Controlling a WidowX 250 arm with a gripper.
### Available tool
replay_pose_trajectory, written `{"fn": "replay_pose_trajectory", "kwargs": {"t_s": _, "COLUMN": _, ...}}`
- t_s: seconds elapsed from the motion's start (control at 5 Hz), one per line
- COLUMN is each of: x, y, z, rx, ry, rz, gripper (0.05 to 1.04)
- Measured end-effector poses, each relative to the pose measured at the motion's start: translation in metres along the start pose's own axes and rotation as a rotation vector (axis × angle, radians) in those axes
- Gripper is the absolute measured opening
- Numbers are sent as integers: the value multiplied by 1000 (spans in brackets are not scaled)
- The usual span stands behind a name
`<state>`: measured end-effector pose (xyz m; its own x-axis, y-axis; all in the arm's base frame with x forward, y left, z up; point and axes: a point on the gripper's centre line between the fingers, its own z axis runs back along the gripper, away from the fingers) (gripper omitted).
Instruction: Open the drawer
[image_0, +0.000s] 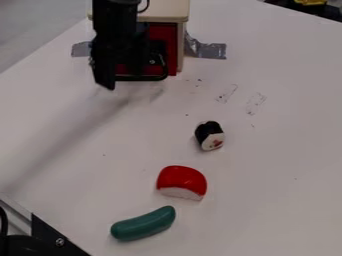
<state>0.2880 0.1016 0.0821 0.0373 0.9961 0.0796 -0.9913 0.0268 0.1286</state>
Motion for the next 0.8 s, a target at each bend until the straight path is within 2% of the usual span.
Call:
{"fn": "replay_pose_trajectory", "kwargs": {"t_s": 0.2, "x": 3, "y": -13, "z": 13, "rx": -24, "ry": 12, "rz": 10, "gripper": 1000}}
{"fn": "replay_pose_trajectory", "kwargs": {"t_s": 0.6, "x": 8, "y": -26, "z": -28, "rx": 58, "ry": 1, "rz": -3, "gripper": 1000}}
{"fn": "replay_pose_trajectory", "kwargs": {"t_s": 0.8, "x": 9, "y": -29, "z": -41, "rx": 76, "ry": -10, "rz": 5, "gripper": 1000}}
